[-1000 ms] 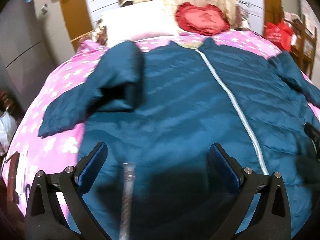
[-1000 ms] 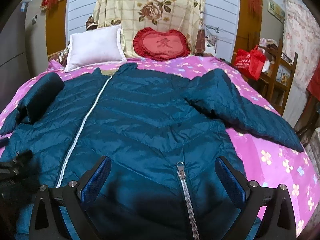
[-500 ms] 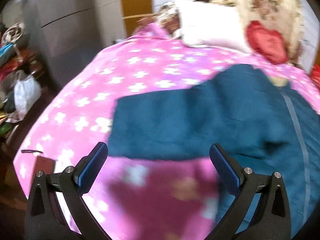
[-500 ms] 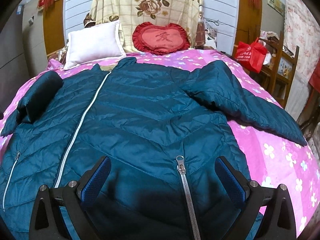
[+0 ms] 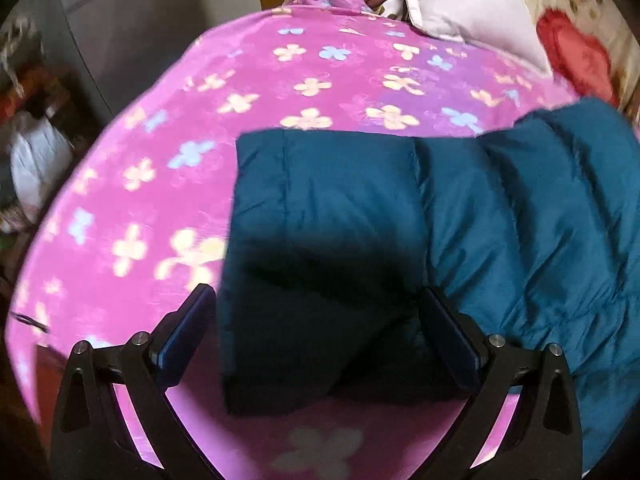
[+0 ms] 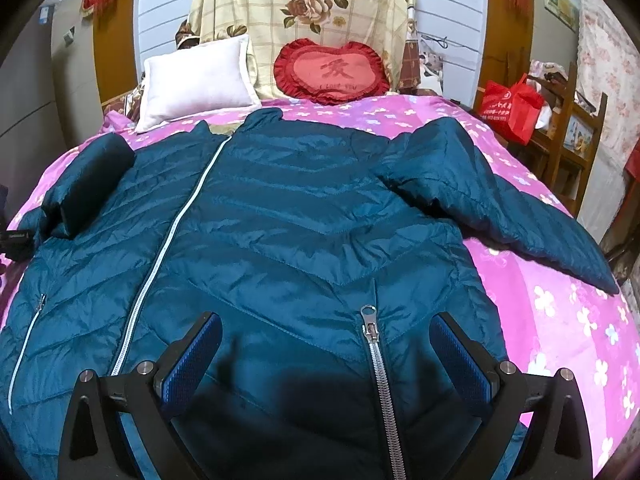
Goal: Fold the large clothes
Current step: 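Grasp the jacket side edge with the left tool and lift it, then carry the held jacket side over toward the zipper and open the left tool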
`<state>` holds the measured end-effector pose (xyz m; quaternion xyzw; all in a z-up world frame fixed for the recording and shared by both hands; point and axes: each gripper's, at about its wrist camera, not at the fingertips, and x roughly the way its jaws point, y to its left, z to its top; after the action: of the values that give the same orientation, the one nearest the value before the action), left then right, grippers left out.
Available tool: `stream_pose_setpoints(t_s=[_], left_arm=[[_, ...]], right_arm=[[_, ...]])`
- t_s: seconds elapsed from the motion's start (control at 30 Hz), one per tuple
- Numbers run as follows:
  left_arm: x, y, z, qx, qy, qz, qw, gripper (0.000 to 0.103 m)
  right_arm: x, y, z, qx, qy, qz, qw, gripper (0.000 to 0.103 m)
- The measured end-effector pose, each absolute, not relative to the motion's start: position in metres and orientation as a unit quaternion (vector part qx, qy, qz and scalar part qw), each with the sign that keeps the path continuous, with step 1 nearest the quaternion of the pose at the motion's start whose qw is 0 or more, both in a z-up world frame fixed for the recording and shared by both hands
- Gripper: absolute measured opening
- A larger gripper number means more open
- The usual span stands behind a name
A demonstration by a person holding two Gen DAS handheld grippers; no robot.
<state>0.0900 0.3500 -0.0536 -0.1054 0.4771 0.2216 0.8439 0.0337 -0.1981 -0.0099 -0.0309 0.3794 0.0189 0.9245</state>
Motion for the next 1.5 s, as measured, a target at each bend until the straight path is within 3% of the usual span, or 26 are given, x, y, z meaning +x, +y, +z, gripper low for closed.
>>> stream_pose_setpoints(t_s=[0.03, 0.1, 0.13, 0.17, 0.2, 0.27, 0.63, 0.87, 1.07, 1.3, 1.5], left_arm=[[0.088, 0.353, -0.055, -0.122, 0.470, 0.215, 0.847, 0.100], [0.090, 0.346, -0.054, -0.108, 0.455, 0.201, 0.861, 0.086], [0.089, 0.338, -0.050, -0.104, 0.451, 0.194, 0.865, 0.066], [0.088, 0.331, -0.046, -0.095, 0.446, 0.187, 0.870, 0.038], [0.090, 0.327, -0.045, -0.092, 0.447, 0.183, 0.871, 0.020], [0.093, 0.318, -0.039, -0.079, 0.444, 0.191, 0.872, 0.012], [0.018, 0.424, 0.052, -0.116, 0.360, 0.393, 0.838, 0.010], [-0.021, 0.461, 0.073, -0.166, 0.346, 0.456, 0.803, 0.010], [0.002, 0.397, 0.086, -0.163, 0.332, 0.339, 0.865, 0.010], [0.062, 0.242, 0.100, -0.107, 0.322, 0.131, 0.932, 0.010], [0.107, 0.130, 0.082, -0.122, 0.347, 0.009, 0.930, 0.010]], right_arm=[[0.034, -0.198, -0.010, -0.030, 0.381, 0.020, 0.924, 0.103], [0.035, -0.197, -0.010, -0.028, 0.384, 0.023, 0.923, 0.103], [0.036, -0.196, -0.011, -0.028, 0.383, 0.024, 0.923, 0.103], [0.036, -0.195, -0.010, -0.028, 0.383, 0.024, 0.923, 0.103], [0.036, -0.195, -0.010, -0.029, 0.383, 0.024, 0.923, 0.103], [0.037, -0.194, -0.011, -0.028, 0.383, 0.024, 0.923, 0.103], [0.035, -0.217, -0.010, -0.013, 0.391, 0.001, 0.920, 0.103], [0.034, -0.229, -0.014, -0.015, 0.404, -0.012, 0.915, 0.103], [0.033, -0.238, -0.013, -0.009, 0.406, -0.026, 0.914, 0.103], [0.032, -0.243, -0.016, -0.023, 0.417, -0.041, 0.908, 0.103], [0.030, -0.258, -0.017, -0.030, 0.425, -0.074, 0.902, 0.103]])
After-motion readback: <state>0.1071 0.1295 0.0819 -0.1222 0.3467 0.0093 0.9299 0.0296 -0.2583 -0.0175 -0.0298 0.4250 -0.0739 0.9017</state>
